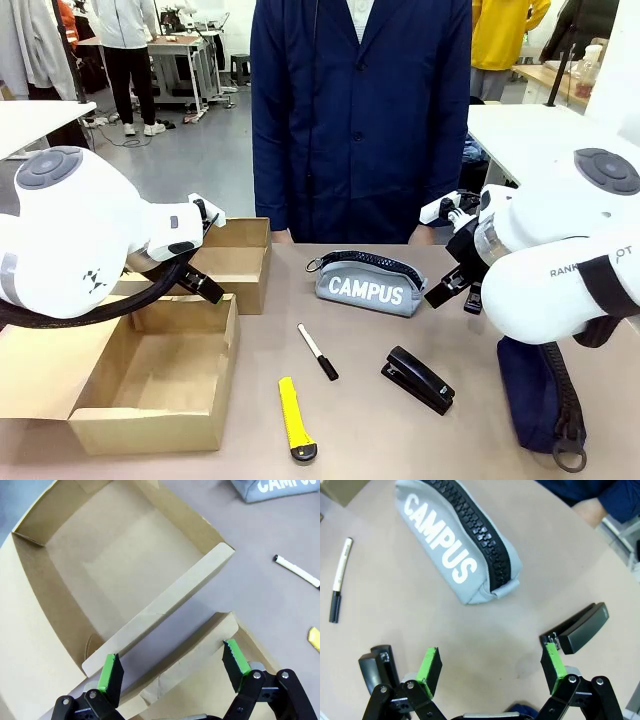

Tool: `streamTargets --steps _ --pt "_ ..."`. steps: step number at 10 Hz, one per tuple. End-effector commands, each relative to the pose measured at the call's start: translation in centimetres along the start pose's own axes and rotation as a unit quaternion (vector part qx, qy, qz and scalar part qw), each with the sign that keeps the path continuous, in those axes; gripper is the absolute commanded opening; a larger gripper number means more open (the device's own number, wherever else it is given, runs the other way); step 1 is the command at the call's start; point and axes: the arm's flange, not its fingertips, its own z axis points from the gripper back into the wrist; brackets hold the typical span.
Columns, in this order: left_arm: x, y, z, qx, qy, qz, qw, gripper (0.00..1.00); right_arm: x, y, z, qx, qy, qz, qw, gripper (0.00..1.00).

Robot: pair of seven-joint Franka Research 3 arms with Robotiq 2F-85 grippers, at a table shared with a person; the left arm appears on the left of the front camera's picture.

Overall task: Place items inside the box.
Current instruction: Pick up a Pencil pouch or Stapler and place it inside the Mailer Box closest to the robot.

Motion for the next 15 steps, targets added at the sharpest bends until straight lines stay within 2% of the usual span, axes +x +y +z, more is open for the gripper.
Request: streamTargets --steps 1,3,4,5,6,7,8,9,10,11,12,13,14,15 --pt "0.0 0.0 0.0 0.000 0.000 0.000 1.000 1.00 0.0 0.0 0.0 0.000 0.000 0.000 1.000 1.00" --pt "0.0 0.0 0.0 0.000 0.000 0.000 1.000 1.00 0.0 0.0 0.0 0.000 0.000 0.000 1.000 1.00" --pt "0.4 -0.1 2.1 -0.024 -0.007 -0.023 0.999 1.00 0.3 -1.1 1.9 0.041 0.032 -0.008 0.999 1.00" --pt "1.1 0.2 5.2 -0.050 -0.018 -0.010 0.999 1.00 0.9 -3.0 4.9 0.084 0.030 -0.065 0.994 1.00" --pt "2.9 -0.8 9.3 -0.072 0.018 0.076 0.994 1.00 1.2 -5.1 8.8 0.112 0.040 -0.138 0.983 1.00" --pt "3.3 -1.4 12.8 -0.140 0.025 0.087 0.986 1.00 0.4 -7.6 12.7 0.198 0.027 -0.179 0.963 1.00" --pt "2.8 -1.3 15.8 -0.166 0.014 0.092 0.982 1.00 -1.1 -10.1 15.2 0.242 0.040 -0.231 0.942 1.00" --pt "1.4 -0.1 17.8 -0.253 0.007 0.087 0.964 1.00 -3.4 -12.6 16.9 0.275 0.036 -0.263 0.924 1.00" --pt "-0.6 2.7 19.2 -0.323 -0.015 0.138 0.936 1.00 -7.0 -15.7 18.4 0.307 0.007 -0.293 0.905 1.00" --pt "-3.6 6.5 20.2 -0.377 -0.055 0.208 0.901 1.00 -11.3 -19.0 19.5 0.356 -0.035 -0.332 0.873 1.00" --pt "-7.8 11.2 20.7 -0.410 -0.106 0.280 0.862 1.00 -16.7 -22.6 20.4 0.382 -0.108 -0.370 0.840 1.00" --pt "-11.7 15.0 21.1 -0.424 -0.160 0.366 0.813 1.00 -21.8 -25.1 20.7 0.383 -0.186 -0.417 0.803 1.00" --pt "-16.2 17.8 21.2 -0.433 -0.232 0.432 0.756 1.00 -27.7 -26.7 20.8 0.371 -0.251 -0.467 0.763 1.00" --pt "-18.1 18.1 20.8 -0.438 -0.265 0.455 0.729 1.00 -30.3 -27.4 20.7 0.373 -0.269 -0.491 0.740 1.00"
